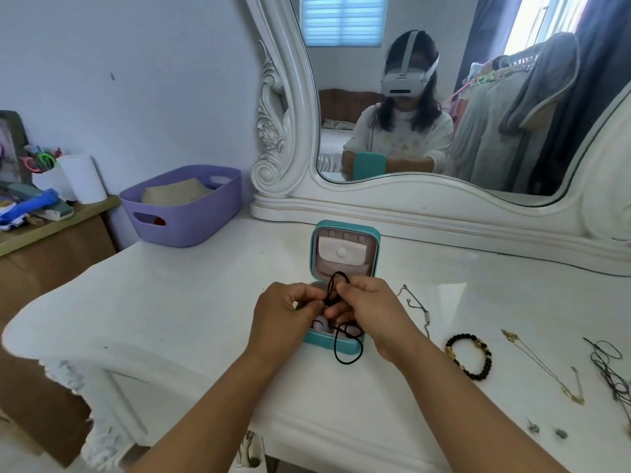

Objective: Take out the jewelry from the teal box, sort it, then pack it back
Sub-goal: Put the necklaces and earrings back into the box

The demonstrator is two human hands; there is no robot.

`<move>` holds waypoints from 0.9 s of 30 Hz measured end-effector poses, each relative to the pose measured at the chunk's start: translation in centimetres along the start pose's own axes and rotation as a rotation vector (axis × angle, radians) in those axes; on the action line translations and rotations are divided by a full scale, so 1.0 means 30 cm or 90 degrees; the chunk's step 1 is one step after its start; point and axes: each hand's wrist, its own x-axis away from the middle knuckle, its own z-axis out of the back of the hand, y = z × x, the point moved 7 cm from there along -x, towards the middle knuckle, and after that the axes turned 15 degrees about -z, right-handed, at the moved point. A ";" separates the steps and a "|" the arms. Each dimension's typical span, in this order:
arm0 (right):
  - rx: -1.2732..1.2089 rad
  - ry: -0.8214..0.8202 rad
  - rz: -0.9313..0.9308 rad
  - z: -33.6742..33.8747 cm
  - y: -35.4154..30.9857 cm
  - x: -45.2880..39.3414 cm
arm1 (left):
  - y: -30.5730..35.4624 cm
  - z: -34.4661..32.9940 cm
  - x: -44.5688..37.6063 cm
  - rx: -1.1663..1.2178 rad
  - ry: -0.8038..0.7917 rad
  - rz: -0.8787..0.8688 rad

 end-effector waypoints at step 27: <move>0.419 -0.110 0.126 0.044 -0.012 0.072 | -0.024 -0.033 -0.013 -0.066 -0.064 -0.017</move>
